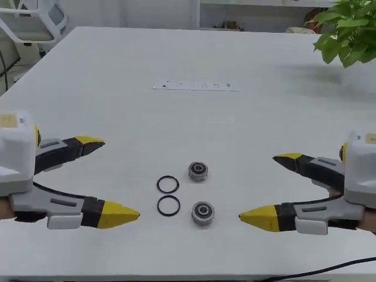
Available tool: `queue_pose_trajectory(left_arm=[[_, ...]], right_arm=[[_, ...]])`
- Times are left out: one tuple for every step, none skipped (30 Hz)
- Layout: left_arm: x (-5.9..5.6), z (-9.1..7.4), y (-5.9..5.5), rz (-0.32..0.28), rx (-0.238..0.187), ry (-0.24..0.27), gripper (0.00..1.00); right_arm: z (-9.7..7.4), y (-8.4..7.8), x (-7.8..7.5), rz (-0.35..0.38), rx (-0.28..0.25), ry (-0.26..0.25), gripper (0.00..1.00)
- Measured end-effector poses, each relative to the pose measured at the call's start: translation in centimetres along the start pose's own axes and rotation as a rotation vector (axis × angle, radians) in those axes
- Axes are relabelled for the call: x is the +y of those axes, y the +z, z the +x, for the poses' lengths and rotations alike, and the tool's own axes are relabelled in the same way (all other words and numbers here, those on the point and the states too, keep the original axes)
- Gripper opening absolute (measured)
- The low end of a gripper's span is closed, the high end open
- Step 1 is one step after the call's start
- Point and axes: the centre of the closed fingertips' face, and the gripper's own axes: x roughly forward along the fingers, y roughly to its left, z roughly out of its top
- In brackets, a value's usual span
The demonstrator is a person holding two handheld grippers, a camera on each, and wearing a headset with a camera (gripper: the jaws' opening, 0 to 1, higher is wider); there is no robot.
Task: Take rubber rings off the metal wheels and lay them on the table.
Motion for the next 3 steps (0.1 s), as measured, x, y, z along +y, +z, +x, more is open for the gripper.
queue_pose_trajectory(left_arm=[[-0.15,-0.06,-0.11,-0.001,0.001,0.000,1.00],[-0.25,-0.09,-0.20,0.000,0.002,0.000,1.00],[-0.35,-0.11,-0.28,0.000,0.004,0.000,1.00]], right_arm=[[0.00,-0.07,0.07,-0.002,0.004,0.001,0.98],[-0.01,-0.15,0.15,-0.004,0.005,0.002,0.98],[-0.02,-0.17,0.18,-0.004,0.004,0.002,0.98]])
